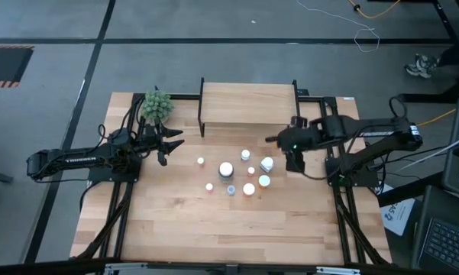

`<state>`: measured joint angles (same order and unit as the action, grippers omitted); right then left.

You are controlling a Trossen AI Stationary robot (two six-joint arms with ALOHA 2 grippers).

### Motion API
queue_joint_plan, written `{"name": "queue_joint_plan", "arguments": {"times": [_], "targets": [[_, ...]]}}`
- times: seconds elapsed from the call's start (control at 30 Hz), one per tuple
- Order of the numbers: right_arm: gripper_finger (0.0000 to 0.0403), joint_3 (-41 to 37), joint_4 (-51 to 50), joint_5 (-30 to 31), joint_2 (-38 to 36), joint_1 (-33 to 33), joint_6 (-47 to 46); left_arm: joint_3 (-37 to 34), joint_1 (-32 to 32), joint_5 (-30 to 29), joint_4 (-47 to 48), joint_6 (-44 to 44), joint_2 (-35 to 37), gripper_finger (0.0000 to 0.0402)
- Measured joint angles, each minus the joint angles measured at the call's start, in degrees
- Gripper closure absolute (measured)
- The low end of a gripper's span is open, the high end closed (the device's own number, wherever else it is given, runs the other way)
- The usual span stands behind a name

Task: Pick and place medicine bottles onto shelf by color
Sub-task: Put the top right orange pill bottle on the shelf

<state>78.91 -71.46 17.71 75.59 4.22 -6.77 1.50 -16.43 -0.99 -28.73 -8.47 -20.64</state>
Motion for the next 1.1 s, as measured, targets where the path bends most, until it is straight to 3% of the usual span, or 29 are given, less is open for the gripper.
{"name": "queue_joint_plan", "arguments": {"times": [0.17,0.4,0.63,0.8,0.9,1.1], "targets": [[0.0187,4.53,0.09,9.40,0.00,-4.22,3.22,0.00,0.01,0.00,0.00,0.00,0.02,0.0223],[0.0187,6.65,4.72,12.51,-0.04,-16.31,8.83,0.00,0.00,0.00,0.00,-0.02,0.01,0.0223],[0.0187,6.65,11.20,1.57,1.86,-32.09,16.14,0.00,0.01,0.00,-0.02,-0.11,0.02,0.0223],[0.0187,6.65,9.82,-7.33,6.45,-41.27,16.40,0.00,0.00,0.00,-0.02,-0.13,-0.01,0.0223],[0.0187,6.65,8.17,-10.18,9.57,-44.23,16.22,0.00,0.02,0.00,-0.02,-0.15,0.02,0.0223],[0.0187,6.63,6.56,-10.39,12.23,-45.52,16.27,0.00,0.00,0.00,-0.02,-0.15,0.02,0.0223]]}}
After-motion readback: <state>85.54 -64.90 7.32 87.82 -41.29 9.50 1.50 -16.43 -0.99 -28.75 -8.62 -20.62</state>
